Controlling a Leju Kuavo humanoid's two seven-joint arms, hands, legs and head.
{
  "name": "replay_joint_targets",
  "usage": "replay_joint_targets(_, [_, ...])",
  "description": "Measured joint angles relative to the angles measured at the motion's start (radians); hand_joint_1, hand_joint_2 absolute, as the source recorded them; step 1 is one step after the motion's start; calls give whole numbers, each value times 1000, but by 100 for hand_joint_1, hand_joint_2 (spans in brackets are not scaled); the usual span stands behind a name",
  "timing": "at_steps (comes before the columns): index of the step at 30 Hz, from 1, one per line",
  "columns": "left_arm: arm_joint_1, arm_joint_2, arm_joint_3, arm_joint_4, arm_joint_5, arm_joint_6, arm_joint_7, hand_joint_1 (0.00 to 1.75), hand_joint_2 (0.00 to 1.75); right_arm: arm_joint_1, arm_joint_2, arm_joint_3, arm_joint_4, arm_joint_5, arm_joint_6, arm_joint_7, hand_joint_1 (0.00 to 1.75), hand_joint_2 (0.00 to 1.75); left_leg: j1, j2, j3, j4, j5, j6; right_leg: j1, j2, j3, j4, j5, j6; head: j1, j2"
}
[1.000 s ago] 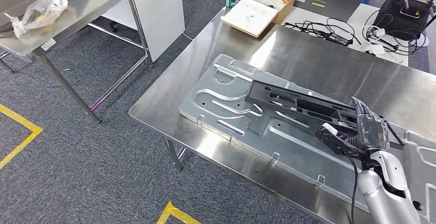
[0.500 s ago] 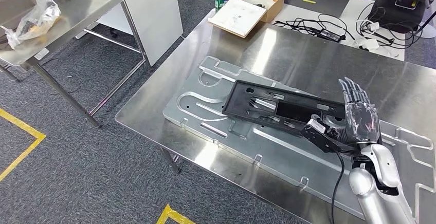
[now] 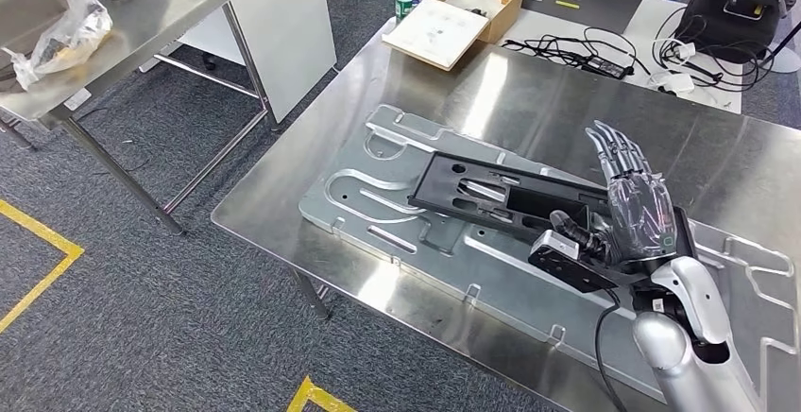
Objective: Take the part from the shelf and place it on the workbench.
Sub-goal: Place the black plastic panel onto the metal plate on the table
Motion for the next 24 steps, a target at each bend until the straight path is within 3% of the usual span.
replay_joint_targets(4, [0, 0, 1, 0, 0, 0, 0, 0, 0, 1, -7, 16, -26, -4, -4, -13, 0, 0, -1, 0, -1, 4, -2, 0, -3, 0, 1, -1, 1, 1, 0, 0])
replay_joint_targets(7, [1, 2, 2, 0, -1, 0, 2, 0, 0, 3, -8, 35, -52, -8, -7, -31, 0, 0, -4, 0, -3, 10, -5, 15, -8, -1, 3, -7, 5, 7, 0, 0])
replay_joint_targets(9, [0, 2, 2, 0, -1, -1, 3, 0, 0, 5, -9, 45, -71, -9, -9, -35, 0, 0, 1, 2, 8, -13, 12, 27, -4, 0, 11, -18, 10, 12, 0, 0])
replay_joint_targets(11, [-1, 0, 1, 0, -2, -3, 4, 0, 0, 5, -14, 52, -85, -9, -13, -38, 0, 0, 11, 7, 24, -52, 37, 32, -2, 0, 3, 7, -19, 21, 0, 0])
replay_joint_targets(13, [-1, -1, 1, 0, -4, -5, 6, 0, 0, 7, -19, 61, -92, -9, -17, -42, 0, 0, 18, 12, 27, -67, 48, 31, -8, 0, -41, 113, -85, 34, 1, 0])
replay_joint_targets(15, [0, -2, 1, 0, -7, -6, 9, 0, 0, 14, -22, 71, -97, -8, -19, -46, 0, 0, 24, 13, 18, -59, 48, 25, -23, -1, -80, 208, -120, 50, 1, 0])
replay_joint_targets(16, [1, -3, 1, 0, -8, -6, 10, 0, 0, 17, -23, 75, -99, -8, -20, -47, 0, 0, 29, 13, 11, -51, 47, 19, -32, -2, -77, 208, -110, 60, 0, 0])
replay_joint_targets(19, [0, 1, 2, 0, -8, -5, 12, 0, 0, 19, -24, 84, -107, -7, -23, -48, 0, 0, 46, 11, -14, -10, 35, -11, -55, -3, 5, 57, -40, 95, 1, 0])
replay_joint_targets(21, [1, 3, 2, 0, -8, -5, 14, 0, 0, 21, -25, 90, -112, -6, -27, -49, 0, 0, 44, 7, -28, 16, 29, -33, -56, 5, 23, 18, -31, 87, 2, 0])
replay_joint_targets(24, [3, -1, 2, 0, -8, -4, 17, 0, 0, 25, -26, 103, -123, 5, -48, -64, 0, 0, 46, 3, -37, 21, 35, -53, -50, 10, 0, 41, -26, 43, 0, 0])
